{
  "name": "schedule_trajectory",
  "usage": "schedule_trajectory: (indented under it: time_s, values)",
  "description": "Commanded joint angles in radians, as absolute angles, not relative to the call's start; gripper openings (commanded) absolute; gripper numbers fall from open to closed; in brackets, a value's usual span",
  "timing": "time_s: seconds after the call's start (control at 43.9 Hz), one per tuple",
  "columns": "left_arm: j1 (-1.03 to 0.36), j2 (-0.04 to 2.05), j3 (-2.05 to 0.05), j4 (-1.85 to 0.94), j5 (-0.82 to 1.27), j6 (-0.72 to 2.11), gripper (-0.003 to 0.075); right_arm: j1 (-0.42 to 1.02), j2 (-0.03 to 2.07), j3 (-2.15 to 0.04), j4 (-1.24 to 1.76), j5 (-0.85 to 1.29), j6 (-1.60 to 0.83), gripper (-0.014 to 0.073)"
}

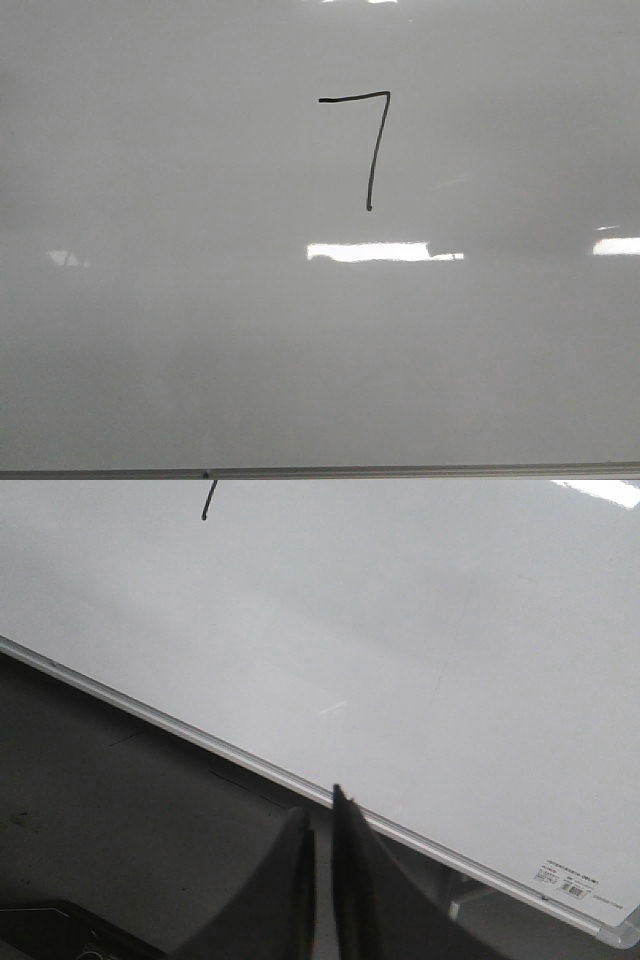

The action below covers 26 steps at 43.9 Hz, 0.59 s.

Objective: Write number 7 on whiteboard

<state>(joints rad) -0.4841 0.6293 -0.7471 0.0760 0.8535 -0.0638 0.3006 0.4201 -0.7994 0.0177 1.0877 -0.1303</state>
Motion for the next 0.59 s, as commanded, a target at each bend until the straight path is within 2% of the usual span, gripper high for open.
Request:
schedule_trajectory:
  time_s: [0.0,0.046,0.569]
  values:
    - [-0.492,0.628,-0.774,0.083,0.782,-0.050,0.0015,0.293,0.427,-0.820,0.021,1.027,-0.134,-0.0071]
    - [-0.492,0.628,-0.774,0.083,0.784,-0.035,-0.0022,0.293,0.427,-0.820,0.021,1.027,-0.134,-0.0064]
    - [-0.492,0.628,-0.774,0.074,0.791,-0.020,-0.0020,0.293,0.427,-0.820,0.021,1.033,-0.134,-0.0068]
